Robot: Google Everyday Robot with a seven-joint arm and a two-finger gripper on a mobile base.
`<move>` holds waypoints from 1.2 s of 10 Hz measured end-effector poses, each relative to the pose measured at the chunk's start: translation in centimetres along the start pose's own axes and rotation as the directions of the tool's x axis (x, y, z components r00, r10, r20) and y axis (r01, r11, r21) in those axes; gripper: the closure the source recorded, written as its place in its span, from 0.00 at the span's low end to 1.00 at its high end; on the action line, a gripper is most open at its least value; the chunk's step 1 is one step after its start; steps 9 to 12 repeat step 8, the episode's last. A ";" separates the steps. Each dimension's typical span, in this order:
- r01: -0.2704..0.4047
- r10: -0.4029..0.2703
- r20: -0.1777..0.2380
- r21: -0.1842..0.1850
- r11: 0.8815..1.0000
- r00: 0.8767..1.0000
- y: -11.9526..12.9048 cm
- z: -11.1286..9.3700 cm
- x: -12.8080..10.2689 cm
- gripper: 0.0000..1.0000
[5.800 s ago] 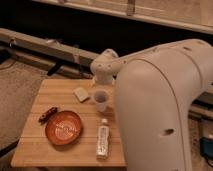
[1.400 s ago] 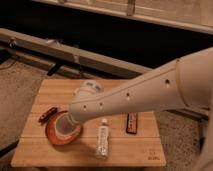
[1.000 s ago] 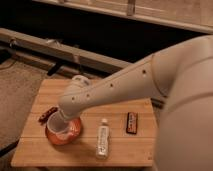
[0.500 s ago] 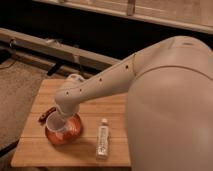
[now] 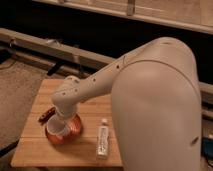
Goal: Place the ceramic cup in the ceramic bowl
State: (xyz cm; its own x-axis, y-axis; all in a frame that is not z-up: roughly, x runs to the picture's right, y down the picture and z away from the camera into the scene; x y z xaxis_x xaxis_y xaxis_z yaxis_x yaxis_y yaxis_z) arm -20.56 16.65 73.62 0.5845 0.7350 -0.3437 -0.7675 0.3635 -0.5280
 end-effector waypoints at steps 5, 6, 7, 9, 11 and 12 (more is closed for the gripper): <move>-0.020 0.021 0.001 -0.011 1.000 1.000 -0.2 0.6 -0.1 0.20; -0.022 0.022 0.001 -0.011 1.000 1.000 -0.3 0.6 -0.1 0.20; -0.022 0.022 0.001 -0.011 1.000 1.000 -0.3 0.6 -0.1 0.20; -0.021 0.021 0.001 -0.011 1.000 1.000 -0.3 0.6 -0.1 0.20; -0.021 0.021 0.001 -0.011 1.000 1.000 -0.3 0.6 -0.1 0.20; -0.021 0.021 0.001 -0.011 1.000 1.000 -0.3 0.6 -0.1 0.20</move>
